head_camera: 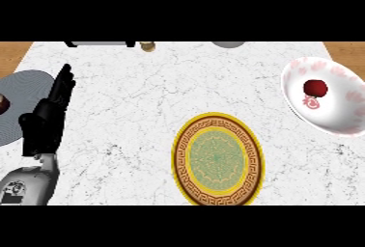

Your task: Pick the tomato from the plate and place it in the bowl

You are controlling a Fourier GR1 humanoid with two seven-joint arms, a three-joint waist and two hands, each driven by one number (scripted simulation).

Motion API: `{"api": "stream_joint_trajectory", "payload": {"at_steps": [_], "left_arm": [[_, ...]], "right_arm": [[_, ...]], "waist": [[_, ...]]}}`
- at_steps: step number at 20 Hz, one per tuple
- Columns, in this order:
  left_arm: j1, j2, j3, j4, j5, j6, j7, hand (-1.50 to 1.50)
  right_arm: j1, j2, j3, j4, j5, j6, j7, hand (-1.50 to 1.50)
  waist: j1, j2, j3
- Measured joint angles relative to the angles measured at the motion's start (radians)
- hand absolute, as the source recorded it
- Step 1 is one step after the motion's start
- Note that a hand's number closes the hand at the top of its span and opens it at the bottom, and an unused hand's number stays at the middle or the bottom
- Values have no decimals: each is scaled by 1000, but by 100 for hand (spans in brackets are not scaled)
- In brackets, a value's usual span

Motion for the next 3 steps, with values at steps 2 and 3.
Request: {"api": "stream_joint_trajectory", "payload": {"at_steps": [2, 3], "left_arm": [[0, 0, 18, 11, 6, -13, -9, 0], [0, -17, 8, 14, -9, -1, -12, 0]], "right_arm": [[37, 16, 9, -54, -24, 12, 10, -150], [49, 21, 12, -76, -34, 13, 13, -150]], "waist": [[-2, 0, 0], [-2, 0, 0]]}}
